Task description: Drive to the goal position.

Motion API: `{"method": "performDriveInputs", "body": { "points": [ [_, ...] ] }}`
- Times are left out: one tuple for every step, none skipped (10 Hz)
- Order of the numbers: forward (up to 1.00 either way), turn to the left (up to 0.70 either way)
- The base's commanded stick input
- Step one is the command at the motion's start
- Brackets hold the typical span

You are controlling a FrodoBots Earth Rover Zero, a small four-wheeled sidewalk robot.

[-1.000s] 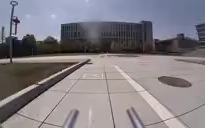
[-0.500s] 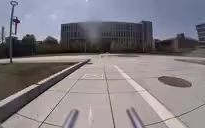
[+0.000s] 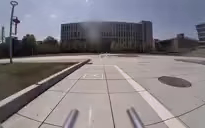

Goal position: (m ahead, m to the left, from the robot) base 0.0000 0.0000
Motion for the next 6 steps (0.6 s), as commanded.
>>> {"method": "performDriveInputs", "body": {
  "points": [
    [0.09, 0.0],
    [0.09, 0.0],
    [0.09, 0.0],
    [0.09, 0.0],
    [0.09, 0.0],
    [0.09, 0.0]
  ]
}}
